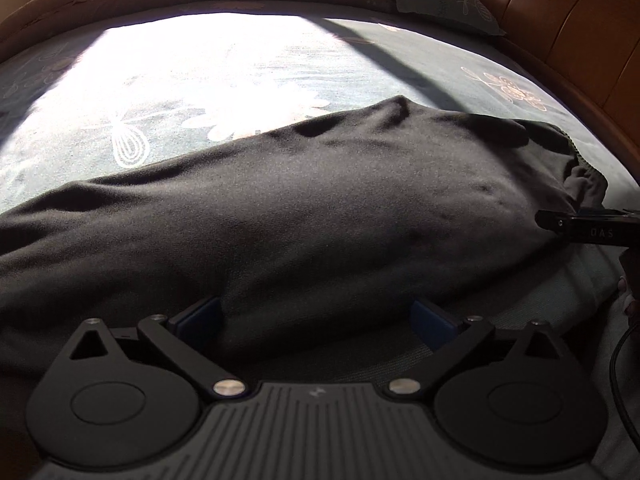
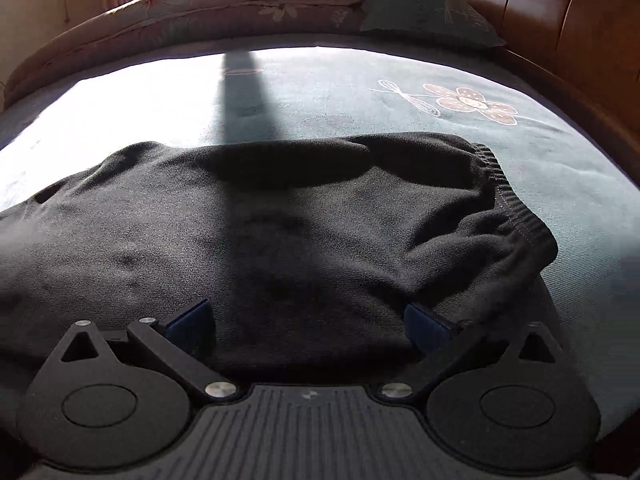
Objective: Fold clothes
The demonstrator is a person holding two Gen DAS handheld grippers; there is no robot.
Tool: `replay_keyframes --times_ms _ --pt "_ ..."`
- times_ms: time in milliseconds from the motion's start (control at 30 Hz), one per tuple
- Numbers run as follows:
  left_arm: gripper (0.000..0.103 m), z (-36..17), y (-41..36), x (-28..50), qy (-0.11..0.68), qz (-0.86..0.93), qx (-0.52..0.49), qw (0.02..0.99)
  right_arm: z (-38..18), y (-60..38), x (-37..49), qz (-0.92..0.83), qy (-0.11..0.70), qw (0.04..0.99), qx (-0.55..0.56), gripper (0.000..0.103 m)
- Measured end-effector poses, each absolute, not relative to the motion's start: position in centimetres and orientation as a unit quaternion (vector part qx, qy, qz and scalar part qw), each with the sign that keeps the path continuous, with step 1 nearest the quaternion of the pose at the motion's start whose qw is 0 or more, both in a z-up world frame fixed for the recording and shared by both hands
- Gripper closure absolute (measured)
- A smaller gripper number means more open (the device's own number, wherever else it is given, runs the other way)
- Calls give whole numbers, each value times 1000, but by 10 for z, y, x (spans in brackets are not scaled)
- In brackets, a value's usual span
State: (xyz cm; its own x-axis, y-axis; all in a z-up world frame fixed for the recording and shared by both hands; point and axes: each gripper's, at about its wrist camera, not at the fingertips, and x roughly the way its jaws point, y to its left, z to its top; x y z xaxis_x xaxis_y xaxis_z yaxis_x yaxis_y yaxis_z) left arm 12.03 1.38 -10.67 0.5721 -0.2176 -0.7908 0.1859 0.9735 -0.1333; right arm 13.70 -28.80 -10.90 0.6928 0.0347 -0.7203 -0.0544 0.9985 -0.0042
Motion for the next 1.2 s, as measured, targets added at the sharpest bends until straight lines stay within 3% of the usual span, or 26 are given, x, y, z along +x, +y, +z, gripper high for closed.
replay_keyframes --times_ms 300,400,933,1067,1200 --pt "2 -101 22 116 443 -95 -31 891 -90 -248 134 82 364 926 -56 0" --pt "2 -105 29 115 450 -85 -37 888 -103 -226 145 105 396 908 -85 0" --pt "1 -108 29 112 446 -80 -31 891 -87 -238 130 113 368 922 -39 0" --pt "1 -106 29 112 447 -78 -31 890 -105 -237 144 108 412 904 -38 0" --pt "1 -96 29 116 441 -84 -37 893 -108 -235 132 102 393 913 -45 0"
